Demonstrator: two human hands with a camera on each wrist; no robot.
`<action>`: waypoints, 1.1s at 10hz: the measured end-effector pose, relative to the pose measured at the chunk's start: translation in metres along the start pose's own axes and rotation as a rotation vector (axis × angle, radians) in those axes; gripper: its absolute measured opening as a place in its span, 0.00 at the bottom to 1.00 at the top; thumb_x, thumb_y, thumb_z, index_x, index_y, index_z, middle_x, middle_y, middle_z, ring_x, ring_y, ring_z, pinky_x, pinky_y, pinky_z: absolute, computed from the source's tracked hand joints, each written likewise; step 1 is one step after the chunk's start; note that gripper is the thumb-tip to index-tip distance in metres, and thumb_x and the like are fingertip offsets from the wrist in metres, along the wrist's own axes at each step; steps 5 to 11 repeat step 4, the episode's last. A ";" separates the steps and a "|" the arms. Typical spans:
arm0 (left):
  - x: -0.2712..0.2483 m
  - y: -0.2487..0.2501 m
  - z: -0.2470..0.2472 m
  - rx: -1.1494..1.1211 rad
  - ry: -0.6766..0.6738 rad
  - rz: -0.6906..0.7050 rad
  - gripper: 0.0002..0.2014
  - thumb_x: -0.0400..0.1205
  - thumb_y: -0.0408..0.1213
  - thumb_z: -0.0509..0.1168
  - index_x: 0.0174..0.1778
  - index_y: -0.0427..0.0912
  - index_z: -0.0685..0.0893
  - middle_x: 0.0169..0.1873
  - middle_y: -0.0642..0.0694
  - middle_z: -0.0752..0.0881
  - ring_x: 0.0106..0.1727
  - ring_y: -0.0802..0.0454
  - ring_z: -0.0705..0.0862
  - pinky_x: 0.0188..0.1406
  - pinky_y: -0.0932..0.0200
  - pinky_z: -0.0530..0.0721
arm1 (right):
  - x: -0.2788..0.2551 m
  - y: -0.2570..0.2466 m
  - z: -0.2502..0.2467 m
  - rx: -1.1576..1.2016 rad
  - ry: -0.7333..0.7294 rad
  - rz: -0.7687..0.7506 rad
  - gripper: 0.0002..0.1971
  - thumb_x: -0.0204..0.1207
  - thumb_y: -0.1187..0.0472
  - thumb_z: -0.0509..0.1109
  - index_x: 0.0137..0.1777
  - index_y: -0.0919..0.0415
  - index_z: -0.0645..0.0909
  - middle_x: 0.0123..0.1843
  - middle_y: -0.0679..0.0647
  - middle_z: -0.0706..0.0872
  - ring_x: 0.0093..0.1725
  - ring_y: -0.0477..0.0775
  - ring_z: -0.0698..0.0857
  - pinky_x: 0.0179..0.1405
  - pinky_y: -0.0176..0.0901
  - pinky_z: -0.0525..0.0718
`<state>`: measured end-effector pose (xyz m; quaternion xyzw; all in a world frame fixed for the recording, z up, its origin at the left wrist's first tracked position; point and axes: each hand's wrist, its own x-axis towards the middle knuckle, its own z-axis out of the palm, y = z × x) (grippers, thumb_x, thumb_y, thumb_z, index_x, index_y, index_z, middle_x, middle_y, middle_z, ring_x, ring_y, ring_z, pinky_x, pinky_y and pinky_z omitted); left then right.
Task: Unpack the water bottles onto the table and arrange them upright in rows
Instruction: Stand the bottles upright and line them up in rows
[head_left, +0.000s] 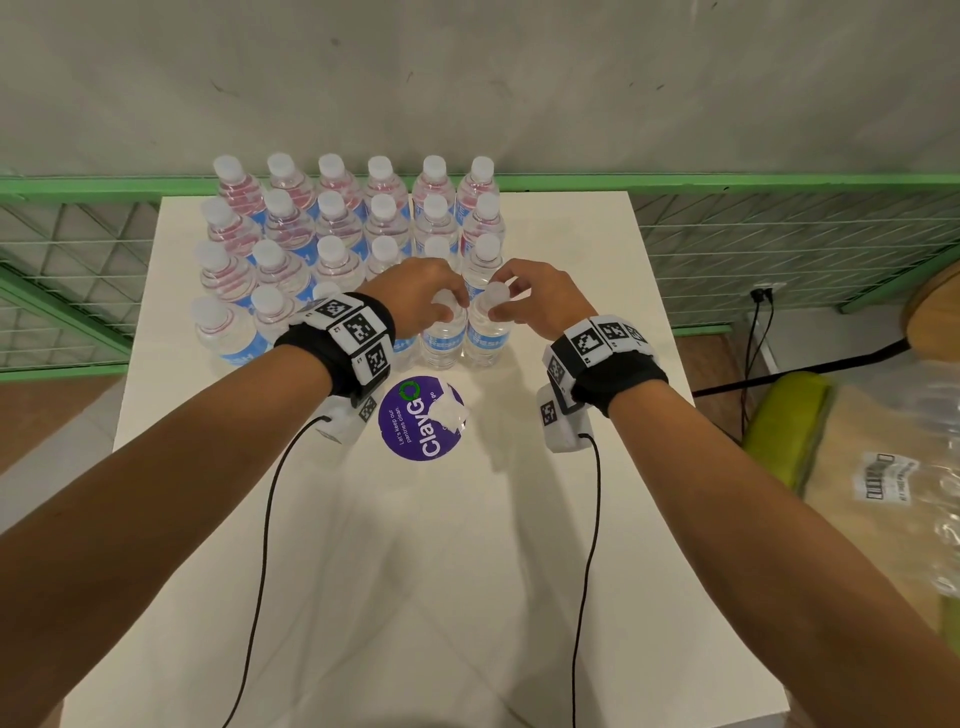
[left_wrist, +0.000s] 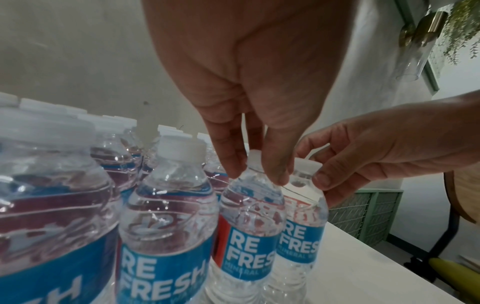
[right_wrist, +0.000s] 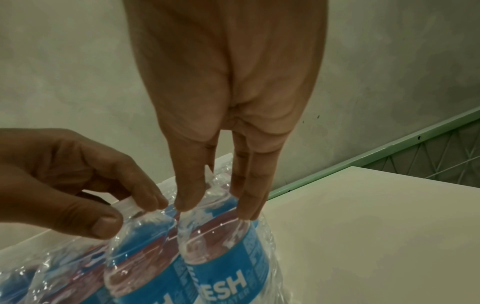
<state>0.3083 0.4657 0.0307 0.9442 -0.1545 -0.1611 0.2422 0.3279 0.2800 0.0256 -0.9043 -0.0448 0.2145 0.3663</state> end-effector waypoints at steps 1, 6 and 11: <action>0.000 -0.001 0.001 -0.008 0.014 0.003 0.12 0.78 0.32 0.68 0.57 0.44 0.84 0.58 0.41 0.80 0.57 0.43 0.79 0.59 0.52 0.75 | 0.002 0.001 0.001 -0.008 0.009 -0.010 0.17 0.66 0.62 0.79 0.55 0.56 0.81 0.53 0.57 0.83 0.49 0.57 0.82 0.49 0.45 0.81; -0.032 0.007 0.013 0.029 0.185 0.088 0.23 0.79 0.33 0.66 0.72 0.46 0.73 0.72 0.42 0.72 0.75 0.42 0.66 0.74 0.49 0.64 | -0.021 0.010 -0.004 0.068 0.047 -0.018 0.29 0.68 0.58 0.78 0.70 0.49 0.74 0.57 0.52 0.80 0.56 0.49 0.79 0.52 0.39 0.73; -0.032 0.007 0.013 0.029 0.185 0.088 0.23 0.79 0.33 0.66 0.72 0.46 0.73 0.72 0.42 0.72 0.75 0.42 0.66 0.74 0.49 0.64 | -0.021 0.010 -0.004 0.068 0.047 -0.018 0.29 0.68 0.58 0.78 0.70 0.49 0.74 0.57 0.52 0.80 0.56 0.49 0.79 0.52 0.39 0.73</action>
